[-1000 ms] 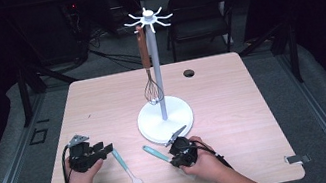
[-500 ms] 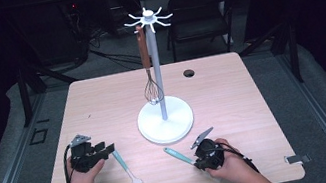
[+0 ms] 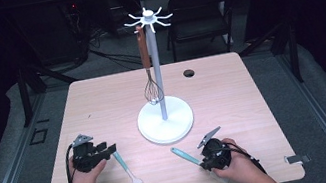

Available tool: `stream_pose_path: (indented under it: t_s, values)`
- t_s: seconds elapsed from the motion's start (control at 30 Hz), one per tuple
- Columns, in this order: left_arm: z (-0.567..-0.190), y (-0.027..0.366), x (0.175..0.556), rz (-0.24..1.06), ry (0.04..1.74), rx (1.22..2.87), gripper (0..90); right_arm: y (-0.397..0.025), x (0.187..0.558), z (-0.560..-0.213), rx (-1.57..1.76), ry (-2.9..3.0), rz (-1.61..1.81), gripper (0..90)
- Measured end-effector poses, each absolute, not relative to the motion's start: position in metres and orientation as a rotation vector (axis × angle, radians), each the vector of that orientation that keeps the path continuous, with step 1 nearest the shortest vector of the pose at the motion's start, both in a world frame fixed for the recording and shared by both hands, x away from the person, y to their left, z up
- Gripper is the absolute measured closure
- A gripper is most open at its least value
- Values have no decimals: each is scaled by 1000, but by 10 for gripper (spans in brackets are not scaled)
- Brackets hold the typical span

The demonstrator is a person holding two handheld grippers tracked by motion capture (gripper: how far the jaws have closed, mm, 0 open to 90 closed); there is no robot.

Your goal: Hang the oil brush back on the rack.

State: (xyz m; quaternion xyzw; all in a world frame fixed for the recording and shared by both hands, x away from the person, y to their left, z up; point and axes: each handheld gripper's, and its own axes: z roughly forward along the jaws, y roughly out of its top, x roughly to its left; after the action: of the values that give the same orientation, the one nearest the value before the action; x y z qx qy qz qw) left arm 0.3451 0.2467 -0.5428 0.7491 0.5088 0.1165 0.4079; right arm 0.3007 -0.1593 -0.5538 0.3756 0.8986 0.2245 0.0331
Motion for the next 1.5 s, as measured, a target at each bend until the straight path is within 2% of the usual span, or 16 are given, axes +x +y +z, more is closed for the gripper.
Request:
stream_pose_path:
  t_s: [0.9,1.4,1.47,1.5]
  values:
    - [-544,234,343,279,1220,1933,518,-115,330,-553,1082,2779,616,771]
    - [-544,234,343,281,1224,1931,519,-131,321,-550,963,2827,568,780]
    - [-544,233,343,278,1225,1938,518,-133,321,-551,1002,2828,586,771]
    - [-544,233,343,282,1226,1935,519,-134,322,-551,1027,2818,605,737]
